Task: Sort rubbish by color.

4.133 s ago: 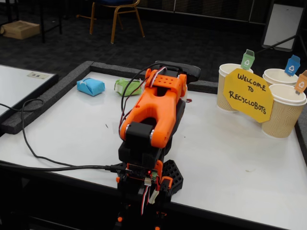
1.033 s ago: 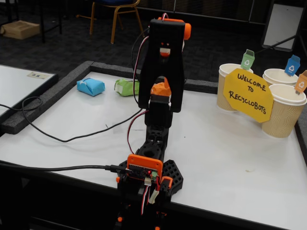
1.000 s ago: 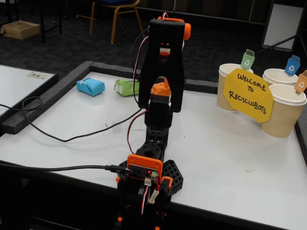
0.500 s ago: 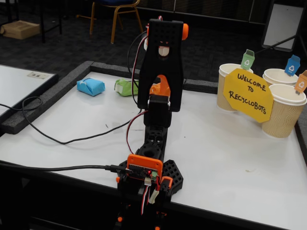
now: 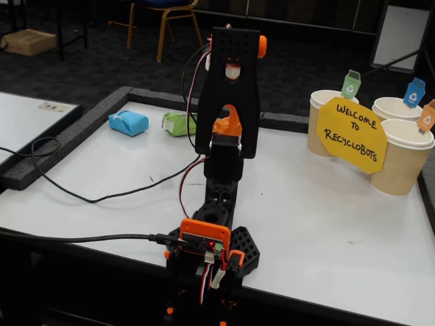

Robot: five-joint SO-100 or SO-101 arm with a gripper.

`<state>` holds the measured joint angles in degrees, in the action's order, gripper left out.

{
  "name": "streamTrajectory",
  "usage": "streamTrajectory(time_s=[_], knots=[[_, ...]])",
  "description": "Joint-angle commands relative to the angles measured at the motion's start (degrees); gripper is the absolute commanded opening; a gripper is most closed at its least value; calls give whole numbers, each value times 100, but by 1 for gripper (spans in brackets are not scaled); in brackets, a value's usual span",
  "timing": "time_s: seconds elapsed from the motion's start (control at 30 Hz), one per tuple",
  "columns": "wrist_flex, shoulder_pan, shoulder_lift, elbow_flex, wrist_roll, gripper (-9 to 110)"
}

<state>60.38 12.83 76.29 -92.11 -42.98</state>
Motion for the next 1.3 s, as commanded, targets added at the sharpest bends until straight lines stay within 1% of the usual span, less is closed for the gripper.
streamTrajectory(time_s=[0.0,0.67,0.83,0.93,1.03,1.17,1.27], knots=[[-193,-167,167,686,-149,19],[-949,-316,-439,835,-229,16],[-1134,-404,-519,835,-229,13],[-1195,-422,-563,817,-229,8],[-1204,-413,-563,817,-220,0],[-1125,-369,-536,826,-158,0],[-686,-308,-466,1028,-149,0]])
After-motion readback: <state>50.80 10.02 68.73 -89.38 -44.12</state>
